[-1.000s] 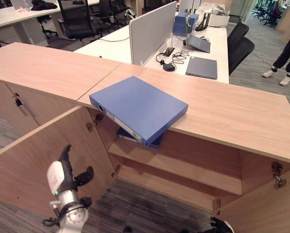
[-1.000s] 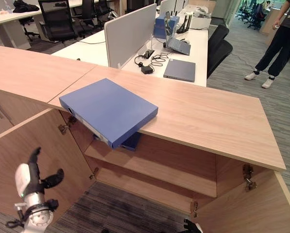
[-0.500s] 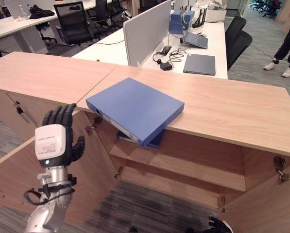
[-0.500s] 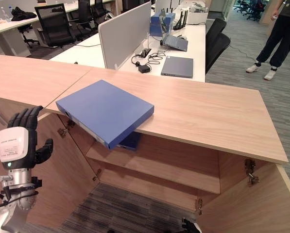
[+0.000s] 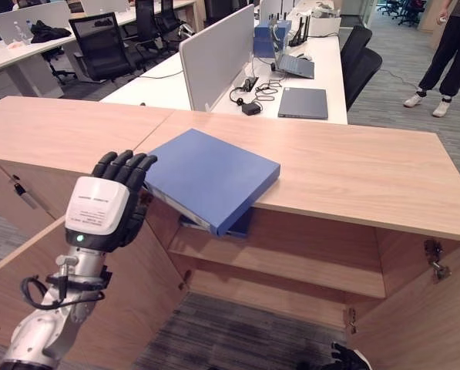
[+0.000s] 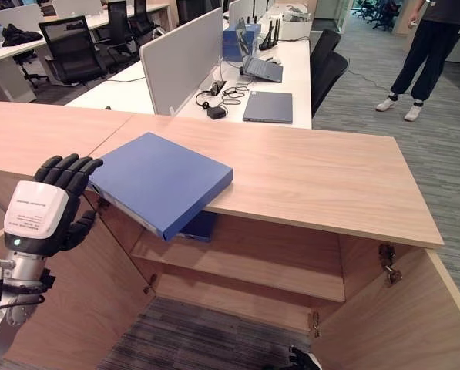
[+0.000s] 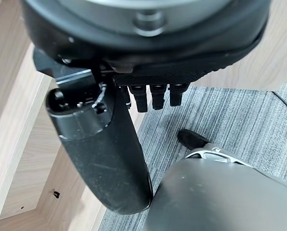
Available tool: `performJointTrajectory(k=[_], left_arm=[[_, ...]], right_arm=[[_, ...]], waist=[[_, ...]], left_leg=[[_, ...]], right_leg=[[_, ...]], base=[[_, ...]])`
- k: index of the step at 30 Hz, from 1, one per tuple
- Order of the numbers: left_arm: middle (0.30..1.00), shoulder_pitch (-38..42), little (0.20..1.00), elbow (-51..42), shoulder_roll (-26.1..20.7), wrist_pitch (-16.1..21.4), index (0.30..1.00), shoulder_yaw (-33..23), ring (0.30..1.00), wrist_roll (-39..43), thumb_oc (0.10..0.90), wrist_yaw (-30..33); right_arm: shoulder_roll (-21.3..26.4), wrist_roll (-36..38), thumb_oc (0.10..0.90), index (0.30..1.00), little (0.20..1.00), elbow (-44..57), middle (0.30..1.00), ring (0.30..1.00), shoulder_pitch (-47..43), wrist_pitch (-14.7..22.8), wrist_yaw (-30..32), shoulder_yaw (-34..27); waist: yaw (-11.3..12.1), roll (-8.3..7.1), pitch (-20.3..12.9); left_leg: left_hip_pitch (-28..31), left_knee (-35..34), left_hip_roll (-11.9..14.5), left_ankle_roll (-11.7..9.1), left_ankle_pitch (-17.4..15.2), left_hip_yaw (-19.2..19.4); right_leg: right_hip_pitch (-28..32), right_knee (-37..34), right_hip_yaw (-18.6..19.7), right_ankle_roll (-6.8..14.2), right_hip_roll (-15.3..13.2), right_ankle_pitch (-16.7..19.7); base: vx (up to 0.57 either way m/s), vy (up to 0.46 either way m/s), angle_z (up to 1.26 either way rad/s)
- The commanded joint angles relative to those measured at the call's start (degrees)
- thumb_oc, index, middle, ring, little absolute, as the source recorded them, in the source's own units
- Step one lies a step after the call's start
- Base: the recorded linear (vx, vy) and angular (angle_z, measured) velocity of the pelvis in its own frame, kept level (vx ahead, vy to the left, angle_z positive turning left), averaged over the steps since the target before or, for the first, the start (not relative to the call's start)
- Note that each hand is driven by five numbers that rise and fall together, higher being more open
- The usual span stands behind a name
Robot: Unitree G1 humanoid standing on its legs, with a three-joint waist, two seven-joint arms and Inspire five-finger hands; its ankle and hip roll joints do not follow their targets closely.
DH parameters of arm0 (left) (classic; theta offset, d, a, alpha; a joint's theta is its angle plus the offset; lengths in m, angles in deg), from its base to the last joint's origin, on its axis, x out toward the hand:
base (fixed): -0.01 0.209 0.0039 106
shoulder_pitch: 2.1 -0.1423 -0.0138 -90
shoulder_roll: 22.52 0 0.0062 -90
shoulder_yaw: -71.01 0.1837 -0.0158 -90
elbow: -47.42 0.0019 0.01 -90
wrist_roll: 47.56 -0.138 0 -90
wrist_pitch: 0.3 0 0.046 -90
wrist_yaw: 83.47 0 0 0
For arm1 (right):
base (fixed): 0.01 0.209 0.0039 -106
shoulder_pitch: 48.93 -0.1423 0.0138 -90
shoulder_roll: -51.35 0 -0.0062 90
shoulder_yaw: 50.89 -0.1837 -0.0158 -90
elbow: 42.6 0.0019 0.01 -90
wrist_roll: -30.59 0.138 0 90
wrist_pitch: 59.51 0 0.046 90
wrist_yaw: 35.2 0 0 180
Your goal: Put the empty folder in the office cabinet
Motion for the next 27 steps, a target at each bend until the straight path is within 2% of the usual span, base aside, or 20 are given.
performJointTrajectory(k=[1,17,27], left_arm=[[0.900,9.23,0.900,-1.31,-3.42,0.54,0.900,-1.05,0.900,1.56,0.800,1.33],[0.900,10.13,0.900,0.20,-1.90,1.50,0.900,0.65,0.900,4.47,0.800,-0.99],[0.900,12.52,0.900,-1.51,-2.39,3.21,0.900,5.61,0.900,3.72,0.800,-4.05]], right_arm=[[3.04,-0.86,0.800,0.900,0.900,1.64,0.900,0.900,-4.53,2.95,0.20,1.76],[2.79,0.14,0.800,0.900,0.900,1.51,0.900,0.900,-3.86,2.48,0.38,0.34],[2.43,-0.09,0.800,0.900,0.900,1.88,0.900,0.900,-3.62,2.24,0.04,1.09]], waist=[[-0.98,0.43,0.21],[-1.60,-0.50,0.20],[-2.43,-0.52,-0.02]], left_leg=[[1.68,0.68,2.27,-2.76,-2.82,0.07],[2.62,0.68,2.04,-2.39,-3.59,-0.09],[3.59,0.73,1.90,-2.00,-4.27,-0.16]], right_leg=[[7.22,1.13,-1.45,6.04,-3.33,-9.86],[7.70,1.26,-0.59,5.94,-3.27,-10.08],[7.79,2.20,-0.02,5.66,-3.16,-10.68]], base=[[0.00,0.000,0.00],[0.01,0.005,-0.02],[0.00,0.000,0.00]])
